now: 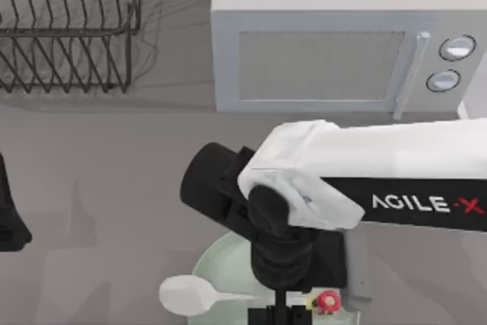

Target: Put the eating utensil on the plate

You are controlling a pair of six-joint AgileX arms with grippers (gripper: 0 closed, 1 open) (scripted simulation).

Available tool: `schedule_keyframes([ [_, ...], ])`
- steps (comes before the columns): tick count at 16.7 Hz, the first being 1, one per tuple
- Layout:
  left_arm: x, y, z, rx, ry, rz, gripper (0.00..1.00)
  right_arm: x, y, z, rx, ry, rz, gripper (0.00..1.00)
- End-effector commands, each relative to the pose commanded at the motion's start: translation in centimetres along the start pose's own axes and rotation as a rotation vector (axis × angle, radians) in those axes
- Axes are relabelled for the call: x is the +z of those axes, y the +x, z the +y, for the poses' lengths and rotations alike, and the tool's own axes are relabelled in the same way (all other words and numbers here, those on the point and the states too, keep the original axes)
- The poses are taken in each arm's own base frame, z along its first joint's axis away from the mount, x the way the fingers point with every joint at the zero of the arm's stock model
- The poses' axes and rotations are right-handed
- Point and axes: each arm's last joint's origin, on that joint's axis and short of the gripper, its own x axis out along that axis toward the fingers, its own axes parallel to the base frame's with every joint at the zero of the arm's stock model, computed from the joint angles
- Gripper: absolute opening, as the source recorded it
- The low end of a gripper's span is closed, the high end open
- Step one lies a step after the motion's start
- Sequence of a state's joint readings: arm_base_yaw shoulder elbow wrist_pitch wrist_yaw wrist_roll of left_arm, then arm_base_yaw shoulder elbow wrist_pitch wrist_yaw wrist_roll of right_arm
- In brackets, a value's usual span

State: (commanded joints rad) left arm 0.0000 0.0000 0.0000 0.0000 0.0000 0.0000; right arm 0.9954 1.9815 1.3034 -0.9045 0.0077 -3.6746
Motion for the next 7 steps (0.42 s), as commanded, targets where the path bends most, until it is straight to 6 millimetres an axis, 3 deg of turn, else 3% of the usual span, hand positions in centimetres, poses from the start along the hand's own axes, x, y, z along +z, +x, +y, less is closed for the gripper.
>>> schedule_keyframes([
  [2, 0.0, 0.0, 0.0, 0.0, 0.0, 0.0, 1.0, 0.0, 0.0, 0.0, 0.0, 0.0, 0.0, 1.0],
  [7, 0.0, 0.0, 0.0, 0.0, 0.0, 0.0, 1.0, 0.0, 0.0, 0.0, 0.0, 0.0, 0.0, 1.0],
])
